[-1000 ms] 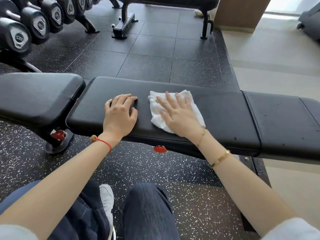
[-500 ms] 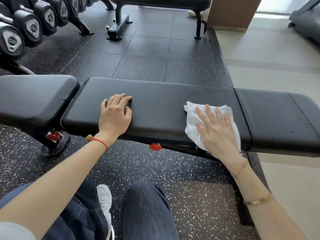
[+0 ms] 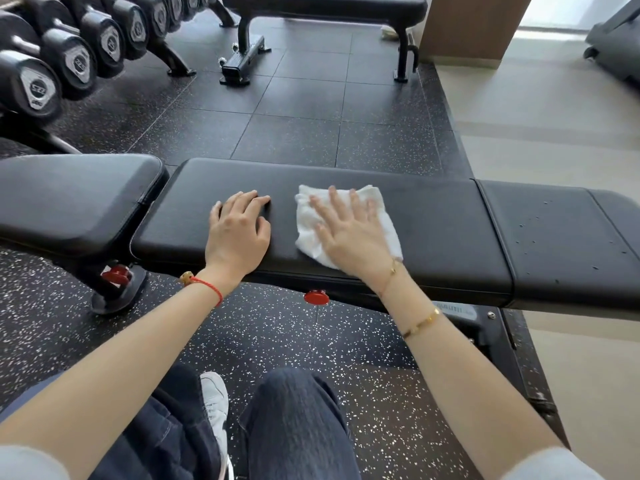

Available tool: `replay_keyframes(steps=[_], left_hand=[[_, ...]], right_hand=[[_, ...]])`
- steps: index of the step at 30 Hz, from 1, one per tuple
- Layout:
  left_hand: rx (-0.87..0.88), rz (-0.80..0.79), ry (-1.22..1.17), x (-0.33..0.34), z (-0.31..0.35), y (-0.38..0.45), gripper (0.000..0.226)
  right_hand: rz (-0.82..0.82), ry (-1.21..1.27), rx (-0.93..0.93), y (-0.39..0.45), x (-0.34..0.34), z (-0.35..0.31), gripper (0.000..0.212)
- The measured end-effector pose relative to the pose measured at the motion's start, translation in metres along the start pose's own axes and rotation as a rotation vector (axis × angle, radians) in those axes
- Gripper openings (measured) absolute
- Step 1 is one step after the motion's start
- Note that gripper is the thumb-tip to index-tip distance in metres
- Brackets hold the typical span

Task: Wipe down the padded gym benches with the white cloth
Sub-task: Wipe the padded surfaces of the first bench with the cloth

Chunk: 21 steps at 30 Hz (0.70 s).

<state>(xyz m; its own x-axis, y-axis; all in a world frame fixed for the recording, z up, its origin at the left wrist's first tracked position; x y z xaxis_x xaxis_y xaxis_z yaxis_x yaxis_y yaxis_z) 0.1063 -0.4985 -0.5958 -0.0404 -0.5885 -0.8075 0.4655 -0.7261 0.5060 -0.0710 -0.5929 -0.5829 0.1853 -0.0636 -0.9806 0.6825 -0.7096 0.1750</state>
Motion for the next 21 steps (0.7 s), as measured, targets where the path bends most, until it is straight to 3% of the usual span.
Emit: replay_keyframes(steps=[4,8,11,16,21], left_hand=[[0.019,-0.004,0.001,-0.001,-0.004,0.0,0.042],[0.009,0.005,0.015,0.001,-0.001,0.0,0.042],[0.003,0.01,0.023,0.001,0.002,0.001,0.041],[-0.002,0.014,0.013,-0.002,0.0,0.001,0.04],[0.026,0.01,0.019,-0.004,-0.002,0.003,0.039]], right_hand=[[0.012,0.072,-0.04,-0.03,-0.005,0.033,0.053],[-0.016,-0.016,0.16,-0.009,-0.007,0.098,0.053],[-0.012,0.026,0.289,0.029,-0.004,0.088,0.052],[-0.005,0.012,0.04,0.038,0.006,-0.001,0.052],[0.005,0.083,-0.074,-0.01,0.002,0.022,0.052]])
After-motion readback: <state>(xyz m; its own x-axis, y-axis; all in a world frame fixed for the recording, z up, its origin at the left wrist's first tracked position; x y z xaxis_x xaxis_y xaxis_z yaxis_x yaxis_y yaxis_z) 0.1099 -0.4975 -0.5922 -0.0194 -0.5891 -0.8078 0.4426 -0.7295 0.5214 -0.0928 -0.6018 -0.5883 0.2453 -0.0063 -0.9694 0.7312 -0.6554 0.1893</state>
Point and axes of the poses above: each hand's wrist, its own y-axis towards the middle knuckle, its own x-axis out of the palm, z = x × y, the point moved 3 cm from there along y, towards the middle knuckle, and after that the axes turned 10 degrees about z, right-handed, at the moved point
